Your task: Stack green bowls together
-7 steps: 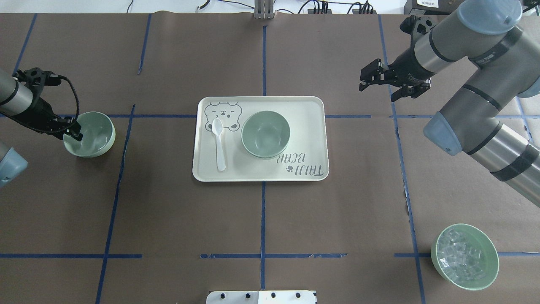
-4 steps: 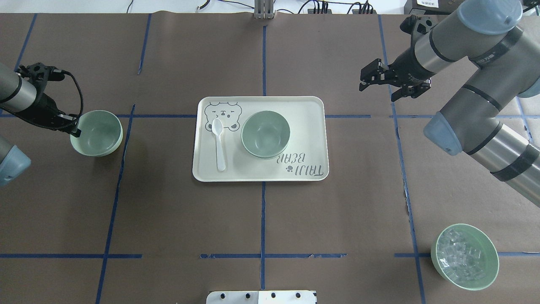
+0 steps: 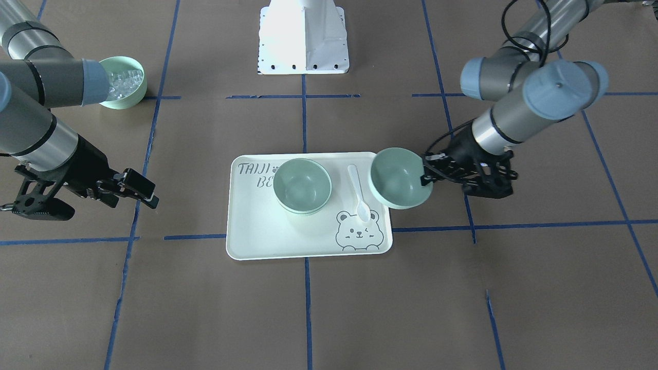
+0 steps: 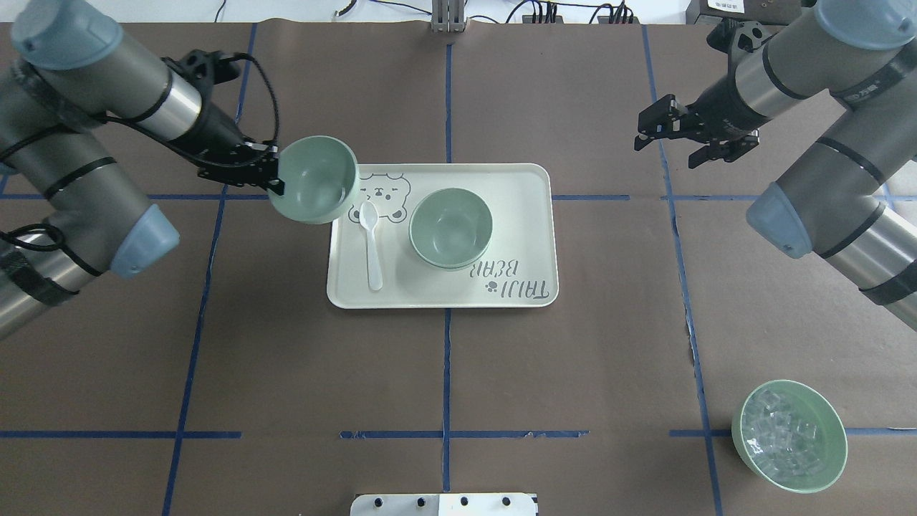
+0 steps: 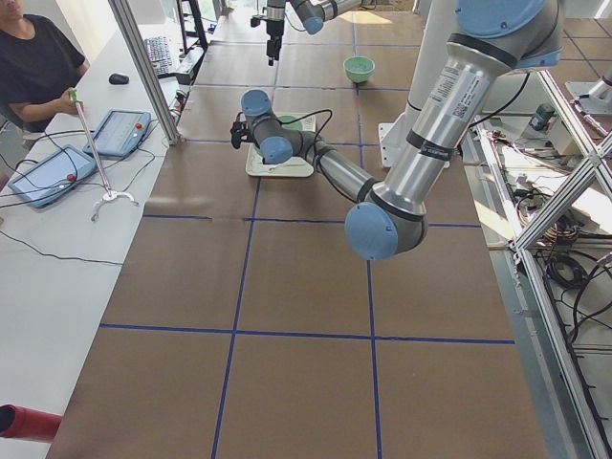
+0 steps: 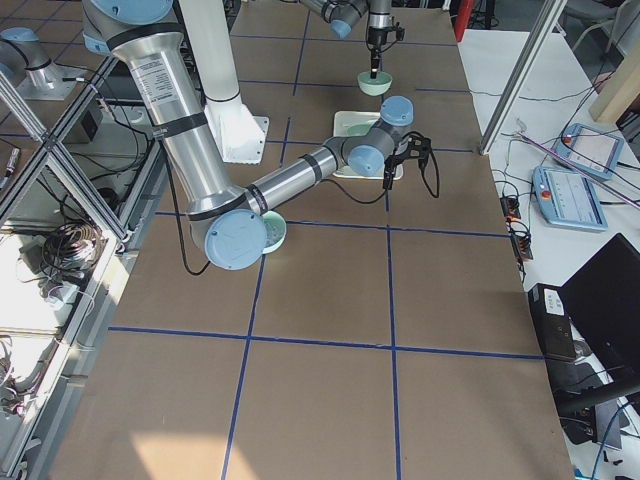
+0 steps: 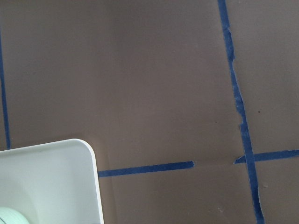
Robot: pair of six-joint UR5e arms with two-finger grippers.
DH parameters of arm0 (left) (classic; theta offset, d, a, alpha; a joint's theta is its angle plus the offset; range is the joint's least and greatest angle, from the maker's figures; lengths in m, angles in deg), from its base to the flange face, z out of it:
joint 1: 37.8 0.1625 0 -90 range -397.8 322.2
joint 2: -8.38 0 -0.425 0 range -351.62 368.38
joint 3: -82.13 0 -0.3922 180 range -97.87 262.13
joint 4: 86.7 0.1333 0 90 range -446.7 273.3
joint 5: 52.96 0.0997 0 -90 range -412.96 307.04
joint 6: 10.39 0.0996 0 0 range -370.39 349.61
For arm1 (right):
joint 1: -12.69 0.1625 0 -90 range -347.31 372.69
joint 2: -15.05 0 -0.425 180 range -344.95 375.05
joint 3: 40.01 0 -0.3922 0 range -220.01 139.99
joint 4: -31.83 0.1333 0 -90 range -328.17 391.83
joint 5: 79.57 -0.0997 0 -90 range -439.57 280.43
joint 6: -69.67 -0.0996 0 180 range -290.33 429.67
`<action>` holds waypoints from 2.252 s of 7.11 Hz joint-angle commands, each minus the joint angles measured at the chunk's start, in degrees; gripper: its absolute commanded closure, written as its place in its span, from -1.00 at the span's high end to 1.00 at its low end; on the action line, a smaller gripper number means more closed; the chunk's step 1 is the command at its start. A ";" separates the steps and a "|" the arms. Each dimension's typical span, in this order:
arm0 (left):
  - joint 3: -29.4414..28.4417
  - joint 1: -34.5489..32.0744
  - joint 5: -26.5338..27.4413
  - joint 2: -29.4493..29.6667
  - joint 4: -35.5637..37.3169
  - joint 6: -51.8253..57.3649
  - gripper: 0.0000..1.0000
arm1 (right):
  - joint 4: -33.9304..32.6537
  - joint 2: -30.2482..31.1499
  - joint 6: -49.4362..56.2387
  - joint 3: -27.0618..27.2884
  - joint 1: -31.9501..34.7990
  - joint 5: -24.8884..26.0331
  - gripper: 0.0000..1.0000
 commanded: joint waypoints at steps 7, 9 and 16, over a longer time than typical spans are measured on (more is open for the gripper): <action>-6.56 12.10 15.50 11.17 0.15 -10.15 -1.00 | -0.10 1.13 2.64 -0.54 0.84 -0.48 1.00; -6.73 12.10 16.02 11.08 0.24 -10.15 -1.00 | -0.10 1.13 2.64 -0.54 0.84 -0.48 1.00; -7.17 12.10 16.99 11.34 2.44 -9.80 0.98 | -0.10 1.21 2.55 -0.27 0.84 -0.48 1.00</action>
